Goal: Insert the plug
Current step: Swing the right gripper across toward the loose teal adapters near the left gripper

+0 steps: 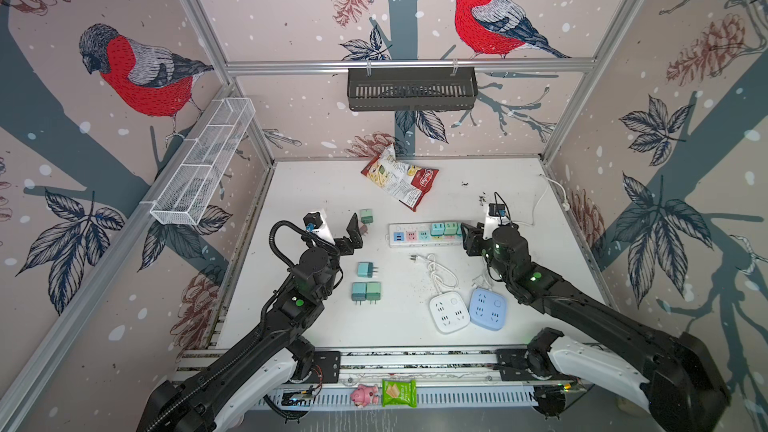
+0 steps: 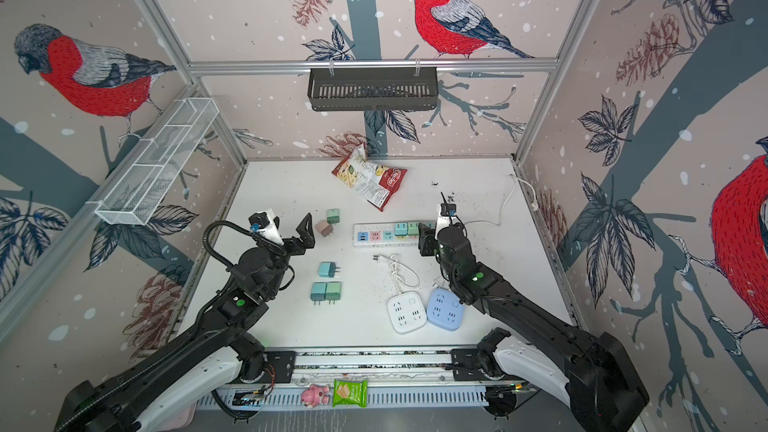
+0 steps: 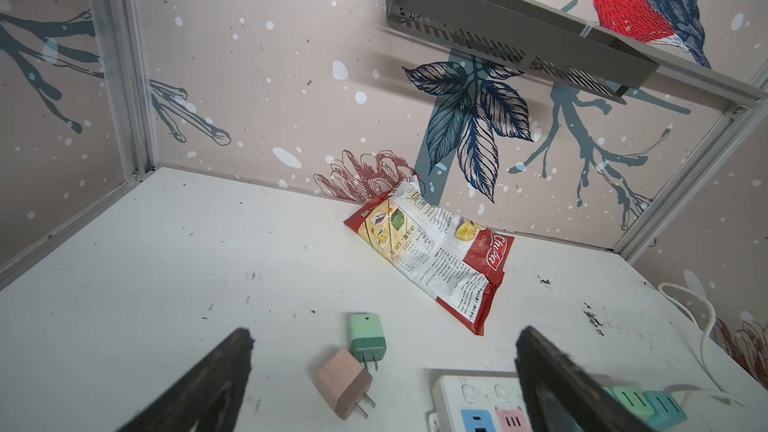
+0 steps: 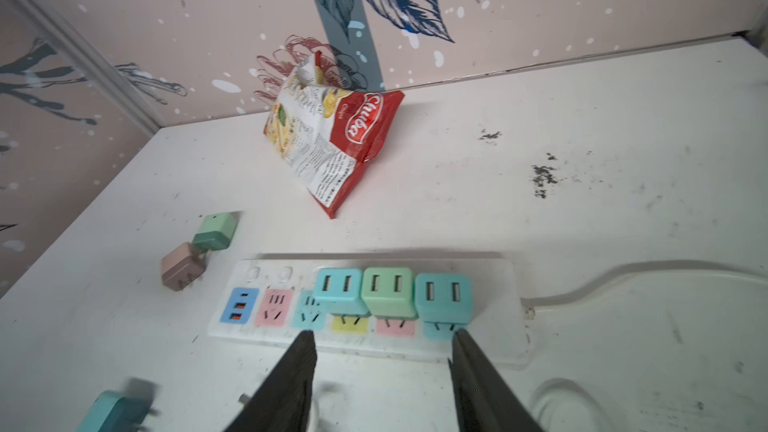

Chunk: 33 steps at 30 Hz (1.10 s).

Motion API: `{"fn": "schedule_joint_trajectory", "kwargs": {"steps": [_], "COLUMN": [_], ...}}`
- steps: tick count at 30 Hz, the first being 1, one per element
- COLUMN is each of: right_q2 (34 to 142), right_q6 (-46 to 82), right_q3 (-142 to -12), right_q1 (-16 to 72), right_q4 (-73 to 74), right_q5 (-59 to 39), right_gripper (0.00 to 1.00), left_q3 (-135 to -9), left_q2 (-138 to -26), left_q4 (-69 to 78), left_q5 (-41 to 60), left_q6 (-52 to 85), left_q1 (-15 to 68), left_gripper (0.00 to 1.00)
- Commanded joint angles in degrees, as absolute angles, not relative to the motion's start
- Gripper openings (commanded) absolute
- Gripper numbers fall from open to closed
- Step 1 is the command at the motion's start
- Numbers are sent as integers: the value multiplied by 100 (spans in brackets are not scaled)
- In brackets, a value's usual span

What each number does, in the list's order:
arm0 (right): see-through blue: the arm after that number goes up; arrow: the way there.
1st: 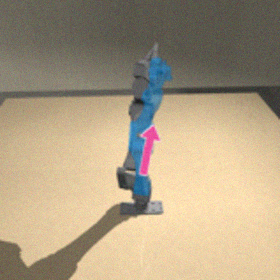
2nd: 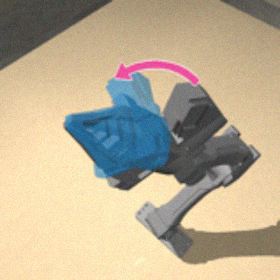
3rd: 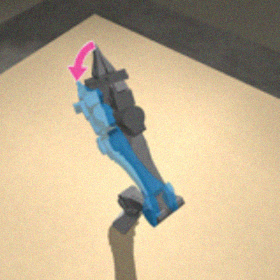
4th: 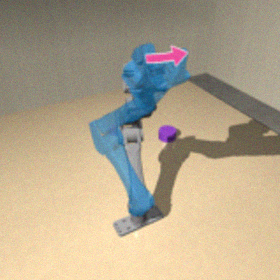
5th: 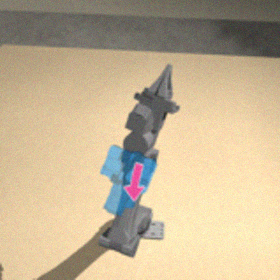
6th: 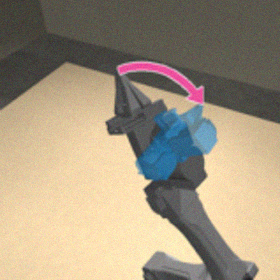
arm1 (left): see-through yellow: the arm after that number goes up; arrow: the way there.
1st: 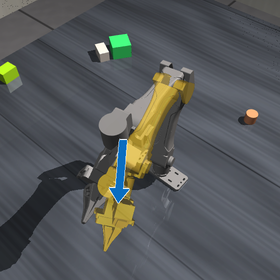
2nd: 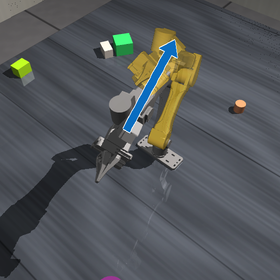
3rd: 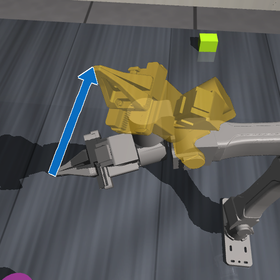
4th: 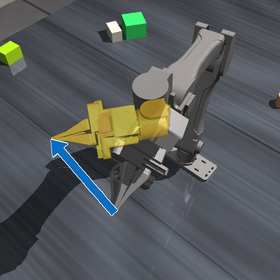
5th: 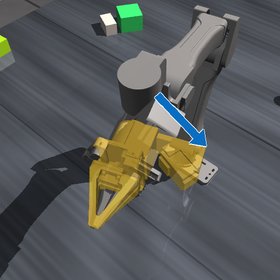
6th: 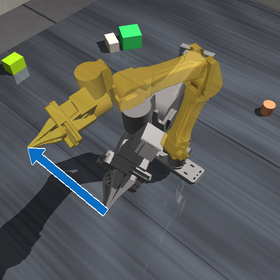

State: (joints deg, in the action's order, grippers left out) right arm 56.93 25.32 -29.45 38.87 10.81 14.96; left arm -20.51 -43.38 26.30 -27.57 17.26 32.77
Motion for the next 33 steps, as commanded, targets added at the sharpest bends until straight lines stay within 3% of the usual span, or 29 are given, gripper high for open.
{"fn": "schedule_joint_trajectory", "kwargs": {"steps": [1,10,16,33], "right_q2": [5830,7566,8223,10650], "right_q6": [2460,1156,729,-28], "right_q3": [-3096,-3958,-4069,-5635], "right_q1": [4359,5426,5618,6164], "right_q4": [1189,1155,1563,1347], "right_q5": [1259,387,-54,-81], "right_gripper": [55,57,57,51], "left_q3": [-1999,-1907,-1955,-2065], "left_q2": [-4318,-4173,-4099,-4298], "left_q4": [2653,2369,2292,2230], "left_q5": [-3174,-3357,-3390,-3455], "left_q6": [2014,2558,2582,2555], "left_q1": [3193,2863,2858,2865], "left_gripper": [98,98,98,98]}}
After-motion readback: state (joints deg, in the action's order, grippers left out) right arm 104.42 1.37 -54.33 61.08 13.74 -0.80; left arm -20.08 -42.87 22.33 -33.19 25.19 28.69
